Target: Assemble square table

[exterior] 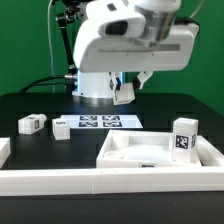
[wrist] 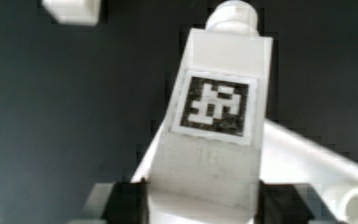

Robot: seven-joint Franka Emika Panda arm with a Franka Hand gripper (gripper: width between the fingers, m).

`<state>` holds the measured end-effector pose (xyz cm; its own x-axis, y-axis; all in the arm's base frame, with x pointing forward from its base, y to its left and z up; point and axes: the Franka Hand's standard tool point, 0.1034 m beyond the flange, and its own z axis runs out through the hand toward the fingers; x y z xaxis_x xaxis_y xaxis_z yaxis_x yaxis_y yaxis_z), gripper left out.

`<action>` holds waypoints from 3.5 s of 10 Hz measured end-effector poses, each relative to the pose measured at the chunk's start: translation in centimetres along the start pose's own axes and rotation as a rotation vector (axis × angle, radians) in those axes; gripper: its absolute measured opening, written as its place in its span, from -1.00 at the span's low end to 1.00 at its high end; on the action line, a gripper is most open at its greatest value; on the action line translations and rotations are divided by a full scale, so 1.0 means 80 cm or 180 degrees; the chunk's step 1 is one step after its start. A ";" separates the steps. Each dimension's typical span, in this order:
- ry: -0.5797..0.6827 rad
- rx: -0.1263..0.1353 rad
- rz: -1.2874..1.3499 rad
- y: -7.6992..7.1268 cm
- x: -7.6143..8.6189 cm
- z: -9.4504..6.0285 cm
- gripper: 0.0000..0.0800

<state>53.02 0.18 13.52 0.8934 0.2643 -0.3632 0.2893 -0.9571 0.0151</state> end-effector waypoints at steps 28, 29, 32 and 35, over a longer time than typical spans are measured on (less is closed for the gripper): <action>0.2659 -0.0757 -0.0221 0.068 0.055 -0.047 -0.28; 0.2668 -0.0741 -0.0236 0.060 0.060 -0.046 -0.28; 0.2668 -0.0737 -0.0253 0.057 0.064 -0.042 -0.28; 0.2660 -0.0733 -0.0255 0.056 0.064 -0.041 -0.28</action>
Offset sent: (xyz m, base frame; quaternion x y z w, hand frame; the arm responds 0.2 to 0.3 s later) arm 0.0000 0.0000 0.0000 0.0000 0.1938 0.0000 0.9810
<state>59.99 -2.38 14.77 0.8007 0.4168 0.4303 0.3438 -0.9079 0.2397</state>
